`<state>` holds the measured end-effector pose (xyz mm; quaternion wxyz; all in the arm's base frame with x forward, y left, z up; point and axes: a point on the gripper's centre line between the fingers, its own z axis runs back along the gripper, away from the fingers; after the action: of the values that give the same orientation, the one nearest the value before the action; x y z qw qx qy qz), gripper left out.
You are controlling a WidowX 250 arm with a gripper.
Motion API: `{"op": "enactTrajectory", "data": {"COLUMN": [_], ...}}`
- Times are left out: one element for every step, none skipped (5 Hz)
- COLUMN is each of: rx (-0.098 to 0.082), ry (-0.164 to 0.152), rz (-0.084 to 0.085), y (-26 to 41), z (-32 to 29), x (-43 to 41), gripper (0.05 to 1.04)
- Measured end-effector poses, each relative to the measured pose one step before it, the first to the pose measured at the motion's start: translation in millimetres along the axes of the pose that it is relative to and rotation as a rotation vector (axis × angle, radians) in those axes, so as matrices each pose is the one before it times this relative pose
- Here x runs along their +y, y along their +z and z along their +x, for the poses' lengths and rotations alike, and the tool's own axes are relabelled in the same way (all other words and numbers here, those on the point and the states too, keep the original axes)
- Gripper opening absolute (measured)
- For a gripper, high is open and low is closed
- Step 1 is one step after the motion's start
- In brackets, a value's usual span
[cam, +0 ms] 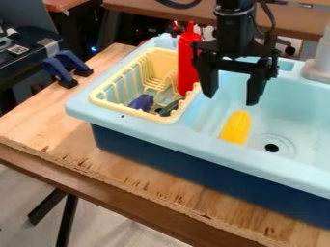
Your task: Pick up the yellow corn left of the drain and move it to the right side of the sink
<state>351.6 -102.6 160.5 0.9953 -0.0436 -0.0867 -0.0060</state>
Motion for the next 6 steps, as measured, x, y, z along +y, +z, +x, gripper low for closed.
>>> {"op": "enactTrajectory", "data": {"rx": [0.004, 0.027, 0.043, 0.0016, 0.0283, -0.0039], "ry": [0.008, 0.0253, 0.007, 0.0161, 0.0042, 0.0033], "rz": [-0.0033, 0.0105, 0.0162, -0.0022, 0.0127, -0.0029], "y": [-3.4, -8.0, -16.65, -7.09, -11.53, -1.76], "z": [0.61, -5.22, -0.45, 3.73, 0.27, 6.49], "x": [-0.72, 4.92, 3.09, 3.82, 0.56, -2.72], "gripper": [1.003, 1.003, 1.003, 1.003, 1.003, 1.003]}}
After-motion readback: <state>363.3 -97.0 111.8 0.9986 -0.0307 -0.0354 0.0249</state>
